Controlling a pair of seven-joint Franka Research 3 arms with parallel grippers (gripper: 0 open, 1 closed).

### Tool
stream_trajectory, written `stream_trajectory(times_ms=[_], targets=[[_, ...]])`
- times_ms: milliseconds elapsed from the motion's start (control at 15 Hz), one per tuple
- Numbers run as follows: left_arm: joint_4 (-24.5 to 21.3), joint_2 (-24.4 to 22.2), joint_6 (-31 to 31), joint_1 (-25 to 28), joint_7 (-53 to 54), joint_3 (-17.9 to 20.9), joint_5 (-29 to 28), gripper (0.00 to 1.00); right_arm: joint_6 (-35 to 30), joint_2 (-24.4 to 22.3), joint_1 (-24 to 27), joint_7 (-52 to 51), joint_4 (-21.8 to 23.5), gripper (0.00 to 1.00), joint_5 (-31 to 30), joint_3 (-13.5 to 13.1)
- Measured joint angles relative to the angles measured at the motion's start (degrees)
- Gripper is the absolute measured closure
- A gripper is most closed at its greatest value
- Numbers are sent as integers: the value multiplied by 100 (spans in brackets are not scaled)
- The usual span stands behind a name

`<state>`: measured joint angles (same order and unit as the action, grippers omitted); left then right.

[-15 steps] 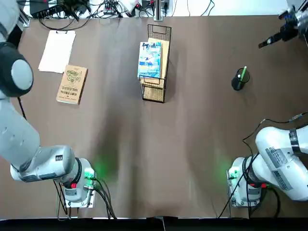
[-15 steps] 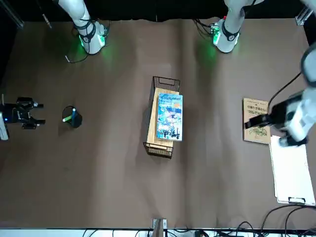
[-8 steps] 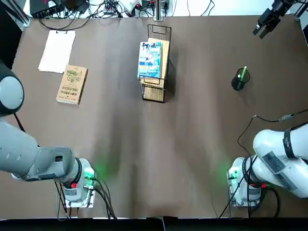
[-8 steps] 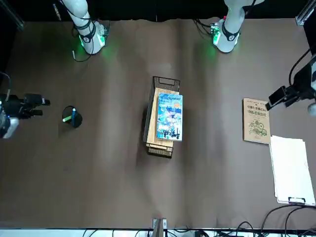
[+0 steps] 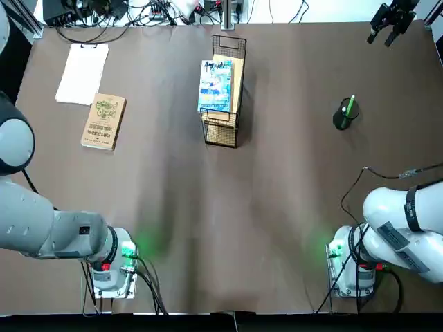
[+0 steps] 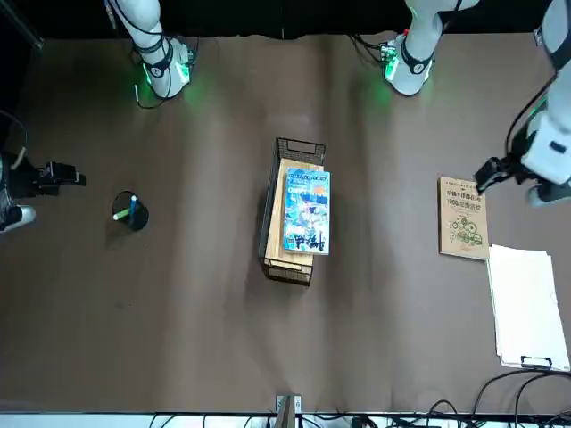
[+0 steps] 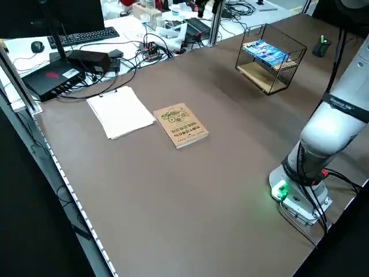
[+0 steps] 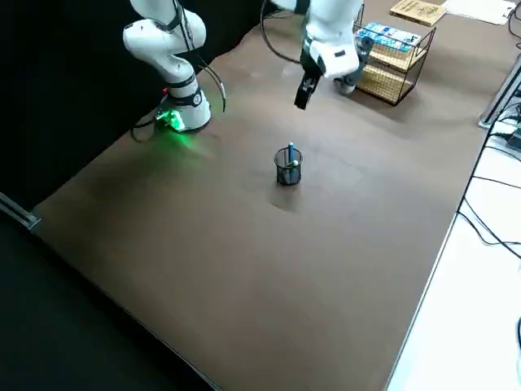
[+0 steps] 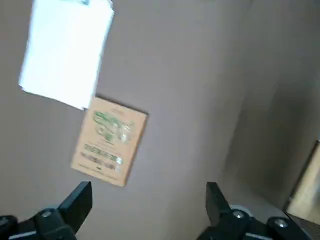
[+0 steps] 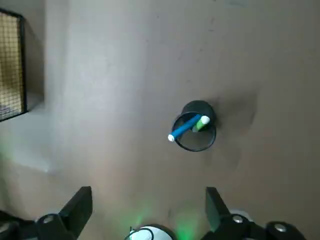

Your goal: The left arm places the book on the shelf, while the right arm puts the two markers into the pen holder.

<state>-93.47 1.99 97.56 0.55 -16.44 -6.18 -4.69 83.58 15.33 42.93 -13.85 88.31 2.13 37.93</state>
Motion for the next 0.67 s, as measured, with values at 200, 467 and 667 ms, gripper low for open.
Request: stream_trajectory(times_ms=[200,467,667], targets=[[-265,2,3,-4,-59,-39,419,0,-20,-296,-464,271,0,0,-267,-239],[-301,-5,3,-8,-57,-131,469,0,-23,-802,-2958,373,5,0,-322,-2703],[-301,-6,3,-10,-46,-135,469,0,15,-1031,-3817,381,70,0,-115,-3659]])
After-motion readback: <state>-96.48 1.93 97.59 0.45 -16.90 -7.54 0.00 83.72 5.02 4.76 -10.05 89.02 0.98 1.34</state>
